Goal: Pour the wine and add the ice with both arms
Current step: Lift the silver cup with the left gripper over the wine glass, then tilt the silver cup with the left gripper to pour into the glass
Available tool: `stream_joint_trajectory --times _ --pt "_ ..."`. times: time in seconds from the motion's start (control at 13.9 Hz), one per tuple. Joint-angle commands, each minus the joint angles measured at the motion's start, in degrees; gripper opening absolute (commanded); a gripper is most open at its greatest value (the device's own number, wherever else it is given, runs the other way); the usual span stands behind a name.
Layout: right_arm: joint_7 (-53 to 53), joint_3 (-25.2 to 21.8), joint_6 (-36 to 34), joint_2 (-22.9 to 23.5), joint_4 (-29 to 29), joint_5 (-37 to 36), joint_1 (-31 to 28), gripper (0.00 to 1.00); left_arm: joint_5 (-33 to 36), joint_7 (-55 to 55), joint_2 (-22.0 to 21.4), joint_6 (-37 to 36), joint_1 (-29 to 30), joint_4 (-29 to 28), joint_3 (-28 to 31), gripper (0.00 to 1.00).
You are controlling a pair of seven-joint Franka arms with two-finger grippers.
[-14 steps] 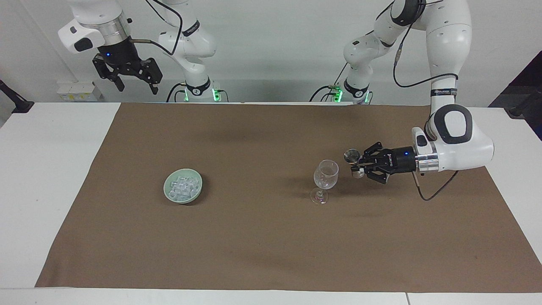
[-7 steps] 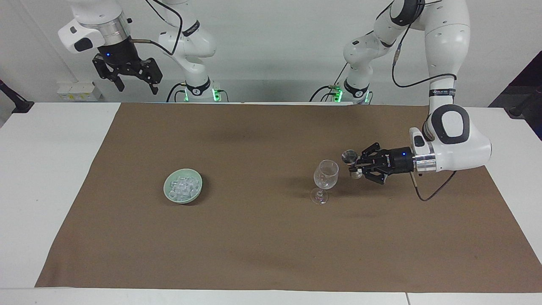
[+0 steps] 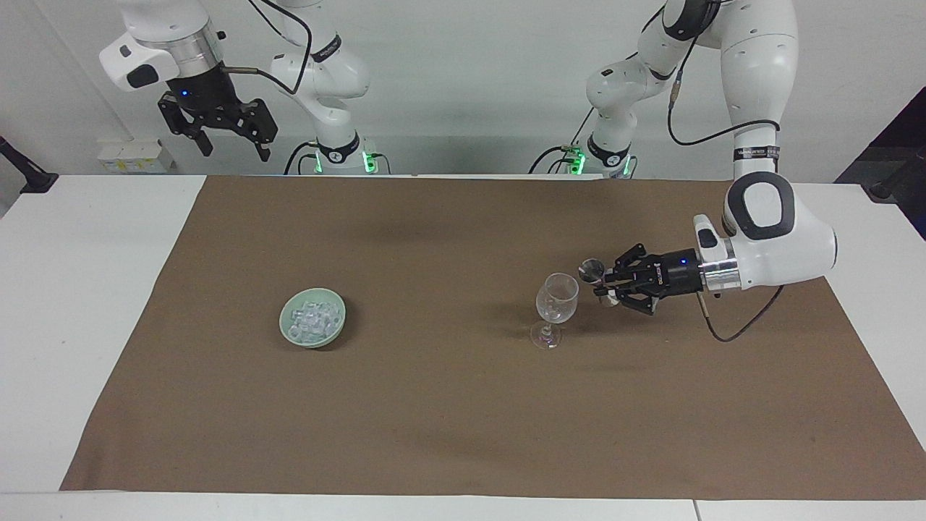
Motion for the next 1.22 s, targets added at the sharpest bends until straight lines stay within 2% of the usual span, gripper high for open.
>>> stream_joint_trajectory --times 0.0,1.15 --pt "-1.62 0.2 -0.26 -0.76 -0.31 1.3 -1.21 1.0 1.37 -1.77 -2.66 1.86 -1.41 -1.08 0.73 0.0" --pt "-1.62 0.2 -0.26 -0.68 -0.31 1.38 -1.12 1.0 12.52 -13.02 -5.3 5.73 -4.57 0.68 0.73 0.0"
